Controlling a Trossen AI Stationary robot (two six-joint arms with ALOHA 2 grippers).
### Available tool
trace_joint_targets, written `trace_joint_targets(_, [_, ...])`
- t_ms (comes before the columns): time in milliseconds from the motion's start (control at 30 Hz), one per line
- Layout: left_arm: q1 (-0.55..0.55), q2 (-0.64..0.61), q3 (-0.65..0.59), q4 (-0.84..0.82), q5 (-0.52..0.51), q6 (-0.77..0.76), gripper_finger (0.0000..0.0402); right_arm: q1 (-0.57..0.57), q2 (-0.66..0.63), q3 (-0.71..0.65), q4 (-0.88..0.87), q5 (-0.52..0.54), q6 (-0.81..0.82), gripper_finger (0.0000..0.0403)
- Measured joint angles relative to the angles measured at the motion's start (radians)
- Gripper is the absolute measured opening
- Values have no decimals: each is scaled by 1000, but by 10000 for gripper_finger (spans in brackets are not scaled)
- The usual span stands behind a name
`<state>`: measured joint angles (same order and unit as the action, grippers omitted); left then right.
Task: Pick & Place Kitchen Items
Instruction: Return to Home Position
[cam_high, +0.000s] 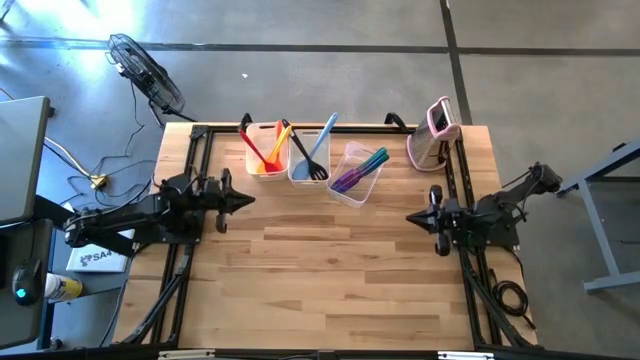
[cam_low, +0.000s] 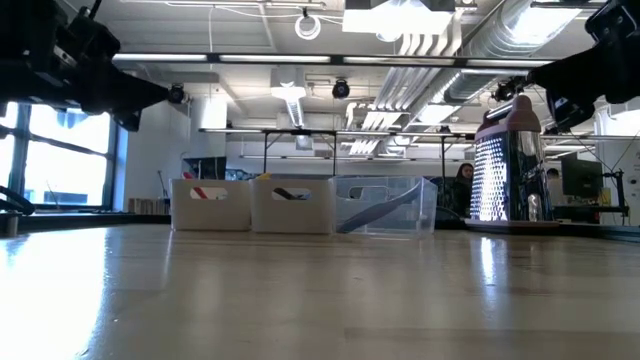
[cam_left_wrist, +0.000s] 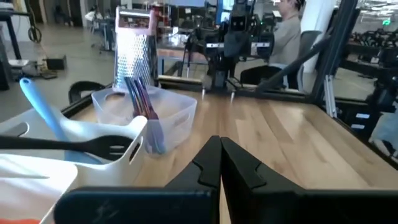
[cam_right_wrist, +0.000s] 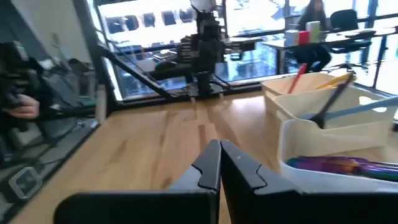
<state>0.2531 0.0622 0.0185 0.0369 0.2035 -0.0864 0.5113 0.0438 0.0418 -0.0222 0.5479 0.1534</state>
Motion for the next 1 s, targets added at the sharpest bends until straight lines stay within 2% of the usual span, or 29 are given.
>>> trace_joint_targets(233, [2, 30, -2, -3, -39, 33, 0, -29, 64, 0, -1, 54, 26, 4])
trace_joint_targets(500, [2, 47, -3, -31, -165, 30, 0, -29, 86, -1, 0, 54, 0, 4])
trace_joint_targets(833, [2, 47, -3, -32, -176, 30, 0, -29, 86, -2, 4, 55, 0, 4])
trace_joint_targets(1000, [-83, 32, -4, -30, -229, 29, 0, -29, 86, -2, 5, 55, 0, 4])
